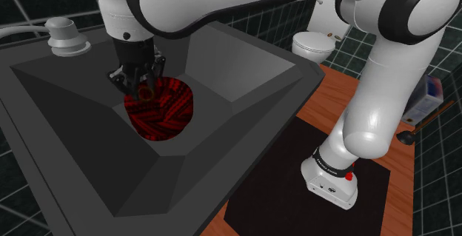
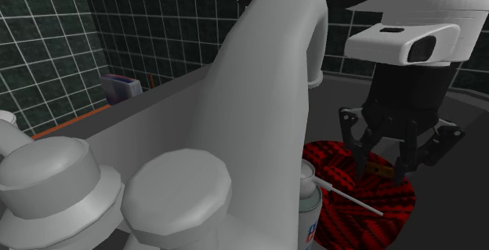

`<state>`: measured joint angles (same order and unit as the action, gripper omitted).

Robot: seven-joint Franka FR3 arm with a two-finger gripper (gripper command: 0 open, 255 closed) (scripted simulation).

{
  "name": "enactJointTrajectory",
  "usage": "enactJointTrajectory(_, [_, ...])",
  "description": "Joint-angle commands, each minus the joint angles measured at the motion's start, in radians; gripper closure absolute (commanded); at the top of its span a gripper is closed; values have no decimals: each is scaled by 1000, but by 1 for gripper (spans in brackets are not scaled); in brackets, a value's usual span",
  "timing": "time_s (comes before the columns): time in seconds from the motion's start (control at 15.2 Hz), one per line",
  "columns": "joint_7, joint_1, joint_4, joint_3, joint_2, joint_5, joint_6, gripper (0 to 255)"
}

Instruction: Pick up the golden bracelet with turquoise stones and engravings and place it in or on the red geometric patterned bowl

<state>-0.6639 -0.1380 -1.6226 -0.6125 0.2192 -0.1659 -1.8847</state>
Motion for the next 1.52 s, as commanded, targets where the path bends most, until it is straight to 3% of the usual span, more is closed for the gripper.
enactJointTrajectory(0.0, [-1, 1, -24, 1, 2, -2, -27, 255])
enactJointTrajectory(0.59, [-3, 2, -37, 2, 4, -4, -41, 255])
enactJointTrajectory(0.66, [-4, 2, -37, 2, 4, -4, -41, 0])
enactJointTrajectory(0.99, [-3, 2, -37, 2, 4, -4, -41, 0])
enactJointTrajectory(1.25, [8, -1, 68, -4, -14, 11, 79, 0])
enactJointTrajectory(1.45, [8, -1, 68, -4, -15, 11, 79, 0])
